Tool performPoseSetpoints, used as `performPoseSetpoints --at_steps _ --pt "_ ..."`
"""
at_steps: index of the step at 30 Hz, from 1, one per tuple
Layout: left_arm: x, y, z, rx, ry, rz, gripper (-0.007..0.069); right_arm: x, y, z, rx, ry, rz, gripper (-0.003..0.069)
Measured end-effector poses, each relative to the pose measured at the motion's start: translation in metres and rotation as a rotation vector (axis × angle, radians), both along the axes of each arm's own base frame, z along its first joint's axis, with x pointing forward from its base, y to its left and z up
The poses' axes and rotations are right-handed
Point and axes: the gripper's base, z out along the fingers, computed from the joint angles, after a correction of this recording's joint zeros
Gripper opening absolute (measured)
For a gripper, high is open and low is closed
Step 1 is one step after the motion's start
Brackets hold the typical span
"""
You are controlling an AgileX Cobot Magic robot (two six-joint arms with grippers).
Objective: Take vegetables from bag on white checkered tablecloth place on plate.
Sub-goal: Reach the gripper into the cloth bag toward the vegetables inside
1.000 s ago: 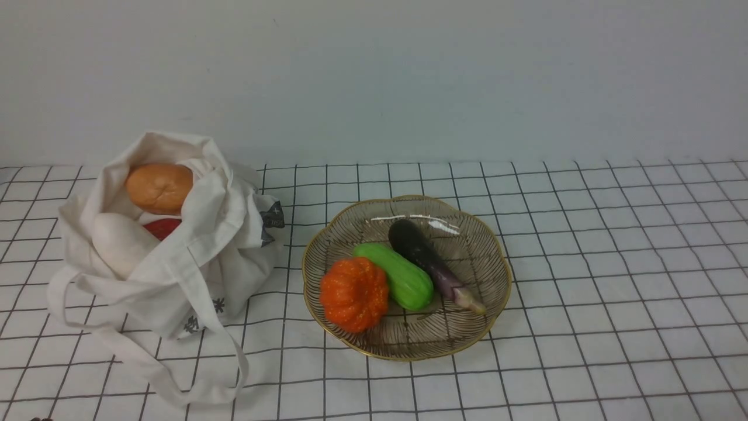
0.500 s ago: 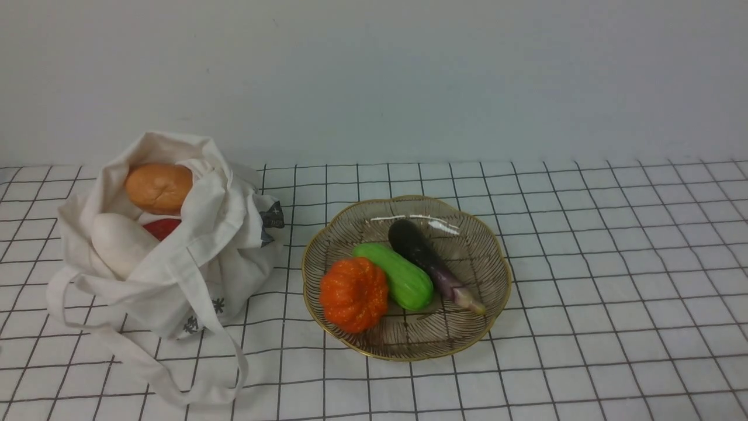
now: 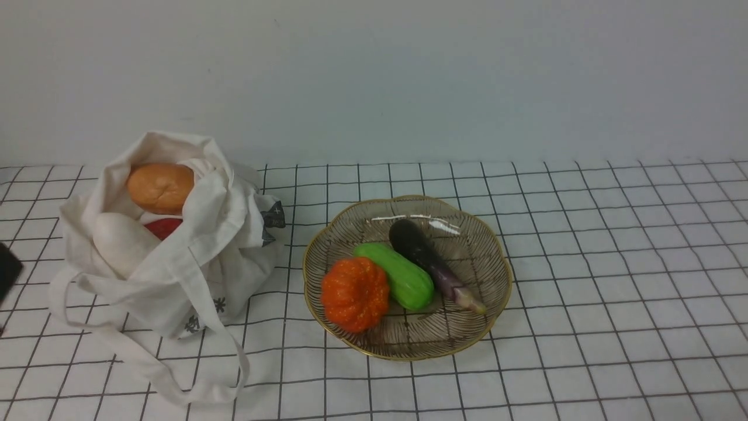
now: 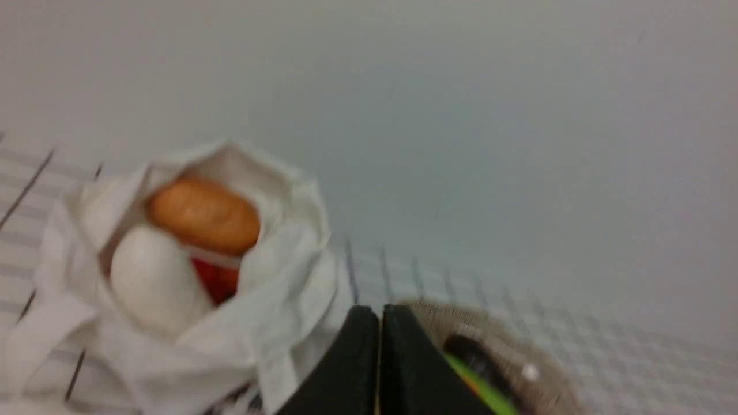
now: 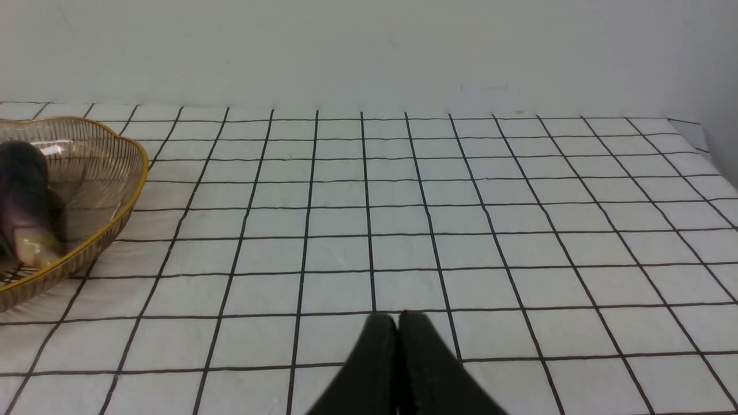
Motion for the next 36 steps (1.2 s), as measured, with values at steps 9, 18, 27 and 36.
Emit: performPoseSetpoints --at_steps 9,18,27,36 --pt "0.091 0.001 -0.001 0.195 0.429 -0.037 -0.0006 0.000 0.000 0.000 0.000 0.000 0.000 -0.0016" --pt "0.161 0.037 -0.006 0.072 0.563 0.104 -0.0004 0.000 0.000 0.000 0.000 0.000 0.000 -0.0016" --pt "0.205 0.045 -0.036 0.114 0.571 0.081 0.0081 0.000 0.000 0.000 0.000 0.000 0.000 -0.0016" --pt "0.227 0.050 -0.066 0.153 0.581 0.081 0.0481 0.000 0.000 0.000 0.000 0.000 0.000 -0.0016"
